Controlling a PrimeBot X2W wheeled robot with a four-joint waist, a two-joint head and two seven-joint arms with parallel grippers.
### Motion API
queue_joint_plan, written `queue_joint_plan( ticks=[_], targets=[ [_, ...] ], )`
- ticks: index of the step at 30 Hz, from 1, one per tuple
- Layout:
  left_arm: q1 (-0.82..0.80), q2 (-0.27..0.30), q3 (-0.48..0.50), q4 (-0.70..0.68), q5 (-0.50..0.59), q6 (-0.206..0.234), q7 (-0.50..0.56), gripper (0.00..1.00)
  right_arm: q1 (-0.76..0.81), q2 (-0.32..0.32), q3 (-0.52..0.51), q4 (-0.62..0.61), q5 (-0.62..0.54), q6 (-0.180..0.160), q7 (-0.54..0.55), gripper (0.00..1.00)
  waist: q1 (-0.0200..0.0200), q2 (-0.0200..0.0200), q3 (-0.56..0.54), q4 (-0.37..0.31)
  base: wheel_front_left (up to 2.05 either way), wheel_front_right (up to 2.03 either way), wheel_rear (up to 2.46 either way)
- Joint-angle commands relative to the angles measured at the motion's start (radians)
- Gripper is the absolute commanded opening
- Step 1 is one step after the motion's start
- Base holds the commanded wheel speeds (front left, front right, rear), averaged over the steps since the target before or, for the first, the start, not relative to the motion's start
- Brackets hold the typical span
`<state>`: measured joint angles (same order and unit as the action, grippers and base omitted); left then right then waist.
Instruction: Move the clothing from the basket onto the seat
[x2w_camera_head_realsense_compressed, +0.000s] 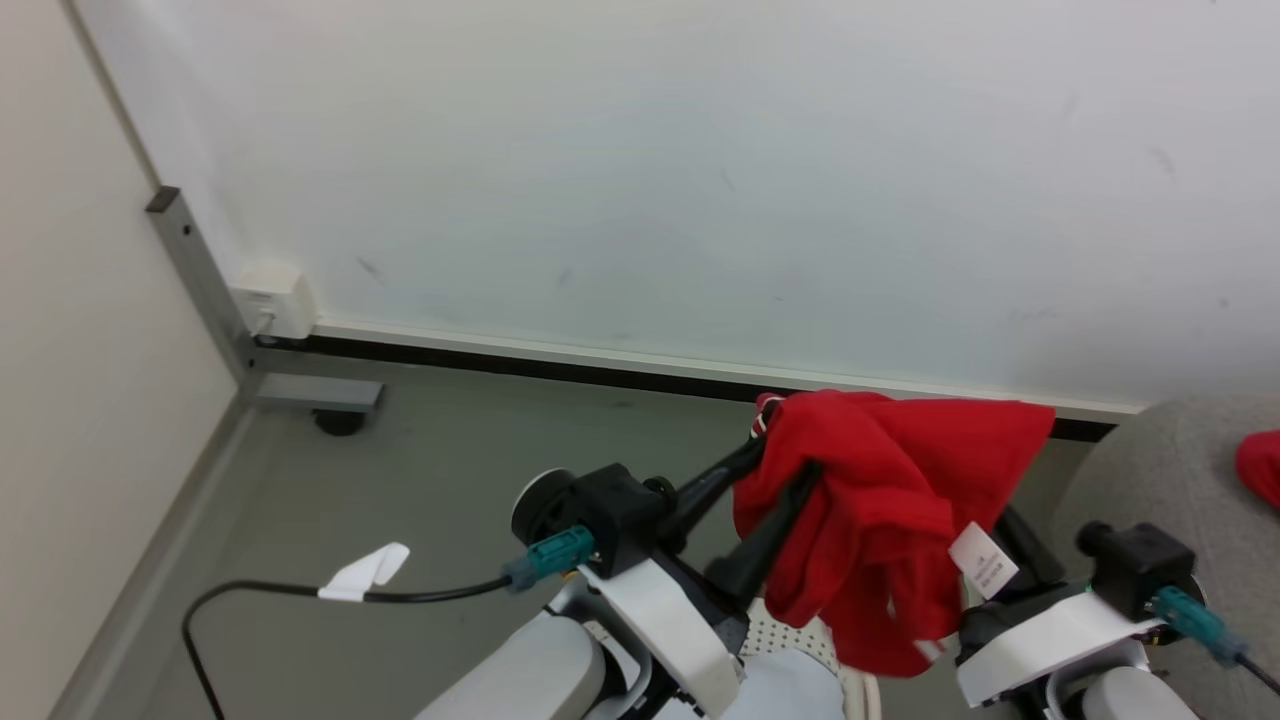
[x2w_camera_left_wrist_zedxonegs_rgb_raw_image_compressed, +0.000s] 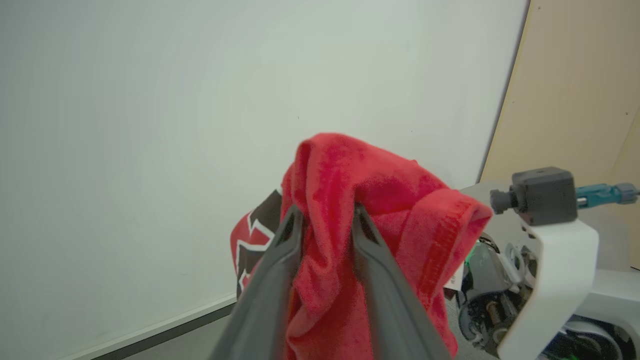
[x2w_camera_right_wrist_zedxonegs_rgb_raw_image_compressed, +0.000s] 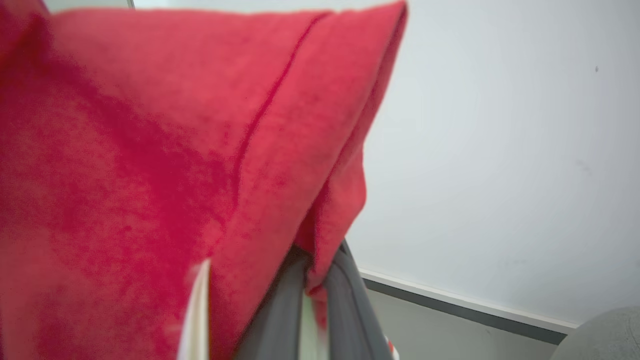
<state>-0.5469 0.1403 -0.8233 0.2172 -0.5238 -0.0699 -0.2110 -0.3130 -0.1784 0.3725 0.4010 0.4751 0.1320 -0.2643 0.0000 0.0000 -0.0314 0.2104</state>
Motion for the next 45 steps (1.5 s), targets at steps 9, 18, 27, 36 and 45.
queue_joint_plan(
  ticks=[9,18,27,36,45],
  targets=[
    [0.035,0.021,-0.013,0.019,-0.005,0.006,-0.006,1.00,0.058,-0.018,-0.171,-0.118,0.066,-0.002,0.000,0.00,0.0000,0.0000,0.031,-0.149,0.00,0.00,0.00],
    [0.042,0.035,-0.016,0.017,0.032,0.012,-0.037,1.00,0.102,-0.028,-0.278,-0.214,0.018,-0.002,0.000,0.00,0.0000,0.0000,0.064,-0.338,0.00,0.00,0.00],
    [0.058,0.037,-0.004,0.030,0.062,0.015,-0.052,1.00,0.153,-0.021,-0.316,-0.283,-0.034,-0.002,0.000,0.00,0.0000,0.0000,0.088,-0.479,0.00,0.00,0.00],
    [0.083,0.027,0.011,0.047,0.093,0.007,-0.054,1.00,0.169,-0.005,-0.308,-0.326,-0.063,-0.002,0.000,0.00,0.0000,0.0000,0.100,-0.562,0.00,0.00,0.00],
    [0.087,0.019,0.028,0.036,0.125,-0.013,-0.054,1.00,0.124,0.004,-0.372,-0.331,-0.103,-0.002,0.021,0.00,0.0000,0.0000,0.136,-0.539,0.00,0.00,0.00]
  ],
)
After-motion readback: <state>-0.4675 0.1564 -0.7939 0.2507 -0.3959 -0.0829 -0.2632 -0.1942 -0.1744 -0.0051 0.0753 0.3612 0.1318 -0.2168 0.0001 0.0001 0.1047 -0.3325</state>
